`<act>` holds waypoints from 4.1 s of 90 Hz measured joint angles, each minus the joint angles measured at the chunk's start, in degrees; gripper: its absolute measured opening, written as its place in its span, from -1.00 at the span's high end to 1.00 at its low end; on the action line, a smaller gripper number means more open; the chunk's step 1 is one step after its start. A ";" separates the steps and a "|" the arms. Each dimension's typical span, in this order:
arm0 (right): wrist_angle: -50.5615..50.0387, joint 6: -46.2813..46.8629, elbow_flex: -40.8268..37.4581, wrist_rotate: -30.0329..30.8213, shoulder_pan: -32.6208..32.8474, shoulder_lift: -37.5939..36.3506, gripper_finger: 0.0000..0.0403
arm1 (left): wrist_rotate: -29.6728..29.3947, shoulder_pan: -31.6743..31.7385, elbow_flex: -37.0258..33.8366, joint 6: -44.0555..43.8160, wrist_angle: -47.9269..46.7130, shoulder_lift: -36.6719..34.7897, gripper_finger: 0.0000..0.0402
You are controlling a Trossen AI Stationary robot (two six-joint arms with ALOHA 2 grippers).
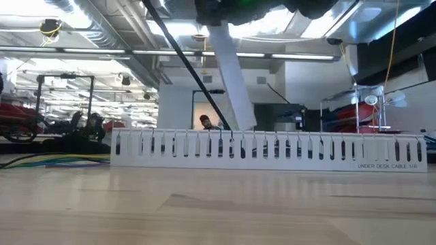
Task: Ziptie cables
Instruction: Close the cable duct
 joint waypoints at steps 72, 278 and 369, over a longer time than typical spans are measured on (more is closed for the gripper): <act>-65.01 8.85 29.02 -12.85 6.73 -4.54 -0.07 | -0.02 1.38 -0.02 -13.06 -23.74 1.90 0.08; -100.94 48.28 9.13 -15.75 20.26 -10.45 -0.07 | 27.97 -7.65 -11.66 -10.82 -19.03 31.36 0.73; -88.49 49.93 -17.52 -34.48 20.26 -20.58 -0.07 | 23.55 -5.99 -13.16 -5.54 23.67 20.80 -0.04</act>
